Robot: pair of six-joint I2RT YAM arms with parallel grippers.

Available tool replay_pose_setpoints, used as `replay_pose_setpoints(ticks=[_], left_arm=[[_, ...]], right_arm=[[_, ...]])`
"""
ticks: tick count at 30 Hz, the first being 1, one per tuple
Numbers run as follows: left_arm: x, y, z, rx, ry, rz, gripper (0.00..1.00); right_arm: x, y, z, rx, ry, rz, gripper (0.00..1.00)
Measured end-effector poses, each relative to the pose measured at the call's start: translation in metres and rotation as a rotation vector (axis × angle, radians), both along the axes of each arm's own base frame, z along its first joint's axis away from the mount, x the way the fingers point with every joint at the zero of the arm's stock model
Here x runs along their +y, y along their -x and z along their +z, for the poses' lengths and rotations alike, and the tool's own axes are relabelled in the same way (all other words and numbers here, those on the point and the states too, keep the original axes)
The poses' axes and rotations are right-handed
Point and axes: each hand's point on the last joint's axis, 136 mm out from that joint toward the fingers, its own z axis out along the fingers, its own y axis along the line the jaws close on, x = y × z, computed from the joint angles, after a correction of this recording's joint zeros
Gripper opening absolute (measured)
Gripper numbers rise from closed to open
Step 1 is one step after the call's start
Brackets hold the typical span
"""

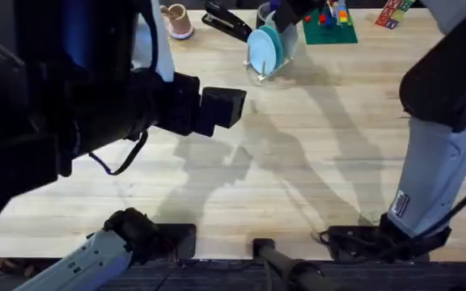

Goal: Pick up the plates from the table one by one and place each into a slot on the dish rack.

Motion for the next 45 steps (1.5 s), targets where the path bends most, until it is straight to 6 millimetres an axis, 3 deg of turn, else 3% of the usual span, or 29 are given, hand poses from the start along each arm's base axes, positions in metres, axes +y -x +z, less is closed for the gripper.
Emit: replay_pose_setpoints(ticks=[19,31,45], left_arm=[[0.0,0.0,0.0,0.0,0.0,0.0,0.995],[0.0,0.0,0.0,0.0,0.0,0.0,0.995],[0.0,0.0,0.0,0.0,0.0,0.0,0.995]], right_arm=[[0.0001,-0.0003,-0.0036,0.007,0.002,0.0,0.029],[-0.0004,-0.0011,-0.0034,0.004,0.004,-0.002,0.165],[-0.0013,0.0012,-0.0027,0.012,0.003,-0.01,0.201]])
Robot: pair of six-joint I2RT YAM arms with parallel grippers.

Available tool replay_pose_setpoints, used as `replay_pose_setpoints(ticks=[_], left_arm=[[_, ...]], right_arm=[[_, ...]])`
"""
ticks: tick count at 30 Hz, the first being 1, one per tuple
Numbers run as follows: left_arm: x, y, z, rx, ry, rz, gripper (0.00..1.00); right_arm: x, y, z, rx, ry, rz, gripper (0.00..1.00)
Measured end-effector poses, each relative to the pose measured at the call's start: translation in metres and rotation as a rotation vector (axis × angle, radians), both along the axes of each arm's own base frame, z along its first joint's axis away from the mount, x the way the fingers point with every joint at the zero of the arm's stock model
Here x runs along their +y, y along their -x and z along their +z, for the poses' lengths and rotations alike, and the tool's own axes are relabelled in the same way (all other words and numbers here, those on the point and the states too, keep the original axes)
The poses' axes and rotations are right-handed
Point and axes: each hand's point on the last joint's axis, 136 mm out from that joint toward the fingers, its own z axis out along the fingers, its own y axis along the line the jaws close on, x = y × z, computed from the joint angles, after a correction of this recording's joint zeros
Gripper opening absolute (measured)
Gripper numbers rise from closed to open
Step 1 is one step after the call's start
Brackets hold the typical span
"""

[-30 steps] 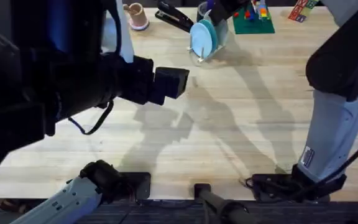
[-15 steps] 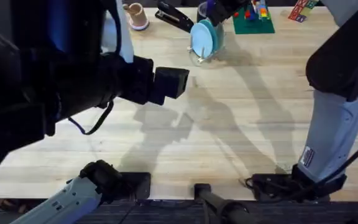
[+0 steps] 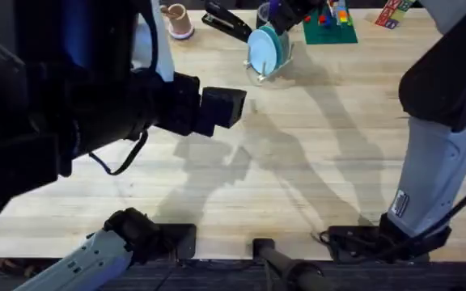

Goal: Pick up the plates from the table one by one and place each into a slot on the dish rack.

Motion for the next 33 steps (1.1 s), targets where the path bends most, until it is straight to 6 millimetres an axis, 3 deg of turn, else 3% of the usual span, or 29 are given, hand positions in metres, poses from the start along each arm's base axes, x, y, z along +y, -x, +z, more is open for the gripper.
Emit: replay_pose_setpoints(ticks=[4,7,12,16,28,33], left_arm=[[0.0,0.0,0.0,0.0,0.0,0.0,0.995],[0.0,0.0,0.0,0.0,0.0,0.0,0.996],[0.0,0.0,0.0,0.0,0.0,0.0,0.995],[0.0,0.0,0.0,0.0,0.0,0.0,0.995],[0.0,0.0,0.0,0.0,0.0,0.0,0.994],[0.0,0.0,0.0,0.0,0.0,0.0,0.995]], right_arm=[[-0.003,0.008,0.014,-0.003,-0.002,-0.003,0.255],[-0.006,0.018,0.043,-0.036,-0.014,-0.006,0.309],[-0.012,0.039,0.091,-0.095,-0.035,-0.01,0.506],[-0.018,0.057,0.119,-0.123,-0.047,-0.016,0.962],[-0.033,0.104,0.189,-0.211,-0.143,-0.126,0.994],[-0.045,0.14,0.188,-0.119,-0.133,-0.174,0.994]])
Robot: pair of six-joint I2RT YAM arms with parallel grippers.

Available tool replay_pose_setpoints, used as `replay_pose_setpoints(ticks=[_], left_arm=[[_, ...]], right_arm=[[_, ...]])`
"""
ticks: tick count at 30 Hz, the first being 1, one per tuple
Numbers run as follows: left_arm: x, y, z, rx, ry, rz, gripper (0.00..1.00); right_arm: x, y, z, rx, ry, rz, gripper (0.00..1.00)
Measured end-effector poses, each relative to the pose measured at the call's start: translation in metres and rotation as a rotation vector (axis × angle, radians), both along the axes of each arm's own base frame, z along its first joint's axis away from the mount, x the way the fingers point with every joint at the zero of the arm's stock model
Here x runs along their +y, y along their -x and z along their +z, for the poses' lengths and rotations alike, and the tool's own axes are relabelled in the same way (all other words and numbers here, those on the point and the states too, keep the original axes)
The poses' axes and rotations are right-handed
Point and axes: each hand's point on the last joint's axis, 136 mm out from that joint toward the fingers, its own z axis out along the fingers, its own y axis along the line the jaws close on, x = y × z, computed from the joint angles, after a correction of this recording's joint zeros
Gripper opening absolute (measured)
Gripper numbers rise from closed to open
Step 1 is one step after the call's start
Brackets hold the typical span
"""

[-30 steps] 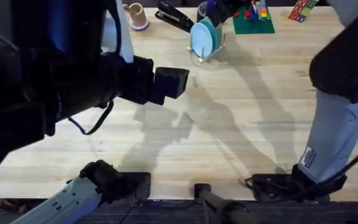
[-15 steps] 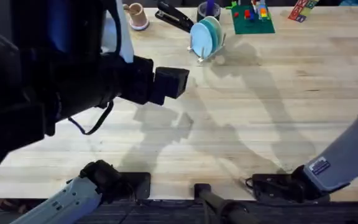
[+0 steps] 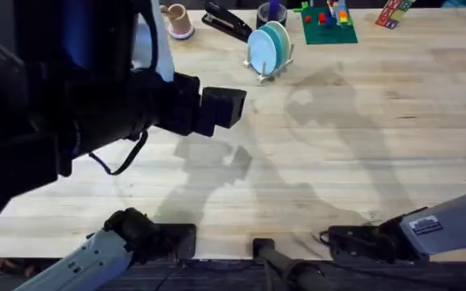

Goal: Pick up the plates from the table one by one and place each into a slot on the dish rack.

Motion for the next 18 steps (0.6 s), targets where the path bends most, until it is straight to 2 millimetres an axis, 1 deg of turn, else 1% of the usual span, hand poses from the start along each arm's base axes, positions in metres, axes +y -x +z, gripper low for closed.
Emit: replay_pose_setpoints(ticks=[2,6,10,12,15,18], left_arm=[[0.0,0.0,0.0,0.0,0.0,0.0,0.994],[0.0,0.0,0.0,0.0,-0.002,-0.002,0.994],[0.0,0.0,0.0,0.0,-0.002,-0.002,0.994],[0.0,0.0,0.0,0.0,-0.002,-0.002,0.994],[0.0,0.0,0.0,0.0,-0.002,-0.002,0.995],[0.0,0.0,0.0,0.0,-0.002,-0.002,0.994]], right_arm=[[-0.002,0.009,-0.001,0.029,-0.004,-0.02,0.994],[-0.001,0.015,0.003,0.021,-0.01,-0.033,0.994],[-0.003,0.033,0.001,0.018,0.018,-0.044,0.994],[-0.007,0.045,-0.005,0.031,0.035,-0.045,0.994],[-0.015,0.063,-0.02,0.065,0.058,-0.054,0.995],[-0.023,0.078,-0.042,0.105,0.082,-0.063,0.995]])
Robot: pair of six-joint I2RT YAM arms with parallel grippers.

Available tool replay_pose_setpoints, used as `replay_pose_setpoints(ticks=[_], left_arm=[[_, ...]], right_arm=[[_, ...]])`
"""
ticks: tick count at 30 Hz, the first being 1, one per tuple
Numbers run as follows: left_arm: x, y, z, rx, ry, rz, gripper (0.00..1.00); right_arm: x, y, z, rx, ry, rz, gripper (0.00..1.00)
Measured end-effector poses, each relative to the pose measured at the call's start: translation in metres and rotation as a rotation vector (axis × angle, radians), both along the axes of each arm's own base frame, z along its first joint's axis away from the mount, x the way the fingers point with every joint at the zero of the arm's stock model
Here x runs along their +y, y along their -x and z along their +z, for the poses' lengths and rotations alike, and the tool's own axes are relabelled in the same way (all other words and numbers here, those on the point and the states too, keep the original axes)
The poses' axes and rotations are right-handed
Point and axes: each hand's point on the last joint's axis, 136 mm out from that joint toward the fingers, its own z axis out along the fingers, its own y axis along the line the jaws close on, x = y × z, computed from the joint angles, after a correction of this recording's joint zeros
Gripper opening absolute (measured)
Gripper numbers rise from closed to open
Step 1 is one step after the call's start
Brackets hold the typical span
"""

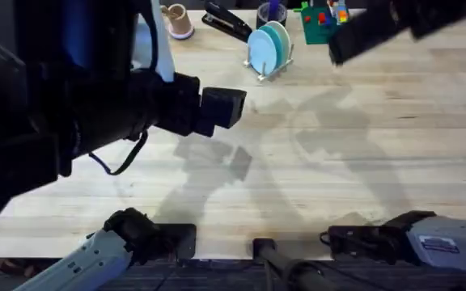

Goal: Pick up the plates from the table one by one and place each into a slot on the dish rack.

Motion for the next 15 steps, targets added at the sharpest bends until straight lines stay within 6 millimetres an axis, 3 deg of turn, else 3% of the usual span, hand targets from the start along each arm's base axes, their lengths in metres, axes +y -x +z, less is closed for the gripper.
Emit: replay_pose_setpoints(ticks=[7,15], left_arm=[[0.0,0.0,0.0,0.0,0.0,0.0,0.995],[0.0,0.0,0.0,0.0,0.0,0.0,0.994]], right_arm=[[-0.008,0.021,-0.046,0.059,0.013,-0.023,0.995],[-0.01,0.024,-0.058,0.086,0.009,-0.061,0.995]])
